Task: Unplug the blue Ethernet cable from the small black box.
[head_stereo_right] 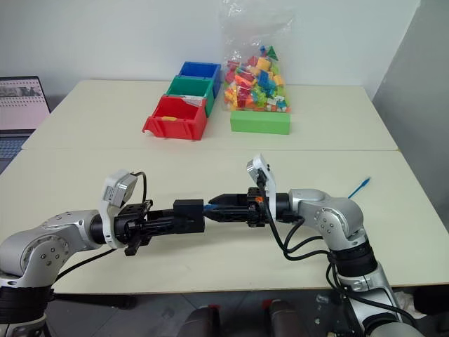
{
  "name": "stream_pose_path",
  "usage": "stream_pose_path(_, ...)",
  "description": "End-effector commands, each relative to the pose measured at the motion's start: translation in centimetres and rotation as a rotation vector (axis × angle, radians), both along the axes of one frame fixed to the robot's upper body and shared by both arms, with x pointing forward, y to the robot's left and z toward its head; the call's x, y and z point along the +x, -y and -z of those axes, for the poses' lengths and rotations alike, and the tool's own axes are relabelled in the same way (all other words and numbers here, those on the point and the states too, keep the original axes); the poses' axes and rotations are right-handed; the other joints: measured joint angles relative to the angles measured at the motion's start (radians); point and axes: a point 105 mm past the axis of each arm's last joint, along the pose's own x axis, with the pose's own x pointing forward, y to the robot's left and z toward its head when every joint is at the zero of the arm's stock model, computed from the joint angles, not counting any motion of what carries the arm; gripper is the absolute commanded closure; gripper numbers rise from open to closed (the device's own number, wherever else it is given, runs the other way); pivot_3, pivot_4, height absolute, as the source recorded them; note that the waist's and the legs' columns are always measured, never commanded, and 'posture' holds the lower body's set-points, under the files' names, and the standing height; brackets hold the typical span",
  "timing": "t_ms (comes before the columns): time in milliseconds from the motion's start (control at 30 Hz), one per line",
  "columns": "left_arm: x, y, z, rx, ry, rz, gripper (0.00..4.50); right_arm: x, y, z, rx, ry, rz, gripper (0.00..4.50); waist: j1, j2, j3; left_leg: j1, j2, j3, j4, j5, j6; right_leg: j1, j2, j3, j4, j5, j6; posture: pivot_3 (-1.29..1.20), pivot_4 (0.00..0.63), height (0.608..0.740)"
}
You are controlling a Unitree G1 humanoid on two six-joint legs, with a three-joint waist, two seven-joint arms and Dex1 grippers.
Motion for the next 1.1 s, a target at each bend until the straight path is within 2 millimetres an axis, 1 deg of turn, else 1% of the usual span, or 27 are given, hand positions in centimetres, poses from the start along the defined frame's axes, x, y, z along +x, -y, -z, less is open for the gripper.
stream_pose_path(33,-0.2,0.3,-0.9,-0.004,0.056,0.013,3.7,-0.3,-0.1,-0.9,0.017,0.04,-0.026,3.35,0.0,0.0,0.0,0.0,0.0,0.0,0.0,0.0,0.0,0.0,0.0,0.0,0.0,0.0,0.0,0.0,0.15,0.74)
stream_pose_path(200,-0.2,0.3,-0.9,-0.008,0.056,0.015,3.7,-0.4,-0.1,-0.9,0.018,0.042,-0.03,4.42,0.0,0.0,0.0,0.0,0.0,0.0,0.0,0.0,0.0,0.0,0.0,0.0,0.0,0.0,0.0,0.0,0.15,0.74)
stream_pose_path(500,-0.3,0.3,-0.9,-0.017,0.053,0.024,3.7,-0.4,0.1,-0.8,0.008,0.043,-0.034,4.42,0.0,0.0,0.0,0.0,0.0,0.0,0.0,0.0,0.0,0.0,0.0,0.0,0.0,0.0,0.0,0.0,0.15,0.74)
stream_pose_path(667,0.1,-0.5,-0.8,-0.011,0.059,-0.023,3.7,0.3,1.6,0.2,-0.033,0.021,0.01,4.42,0.0,0.0,0.0,0.0,0.0,0.0,0.0,0.0,0.0,0.0,0.0,0.0,0.0,0.0,0.0,0.0,0.15,0.74)
stream_pose_path(767,0.3,-0.8,-0.8,-0.011,0.068,-0.049,3.7,0.6,2.3,0.4,-0.044,0.016,0.031,4.42,0.0,0.0,0.0,0.0,0.0,0.0,0.0,0.0,0.0,0.0,0.0,0.0,0.0,0.0,0.0,0.0,0.15,0.74)
stream_pose_path(900,0.8,-1.5,-0.7,-0.008,0.079,-0.107,3.7,1.3,3.7,0.8,-0.056,0.009,0.098,4.42,0.0,0.0,0.0,0.0,0.0,0.0,0.0,0.0,0.0,0.0,0.0,0.0,-0.001,0.0,0.0,0.0,0.15,0.74)
stream_pose_path(967,1.0,-1.8,-0.5,0.0,0.079,-0.137,3.7,2.6,4.7,1.3,-0.074,0.039,0.2,4.42,0.0,0.0,0.0,0.0,0.0,0.0,0.0,0.0,0.0,0.0,0.0,0.0,-0.001,0.0,0.0,0.0,0.15,0.74)
stream_pose_path(1033,1.2,-2.0,-0.4,-0.004,0.082,-0.163,3.7,4.9,5.6,2.1,-0.112,0.099,0.347,4.42,0.0,0.0,0.0,0.0,0.0,0.0,0.0,0.0,0.0,0.0,0.0,0.001,-0.001,0.0,0.0,0.0,0.15,0.74)
stream_pose_path(1100,1.7,-2.3,-0.4,-0.006,0.087,-0.204,3.7,8.5,7.3,3.2,-0.198,0.211,0.587,4.42,0.0,0.0,0.0,0.0,0.0,0.0,0.0,0.0,0.0,0.0,0.0,0.0,-0.001,0.0,0.0,0.0,0.15,0.74)
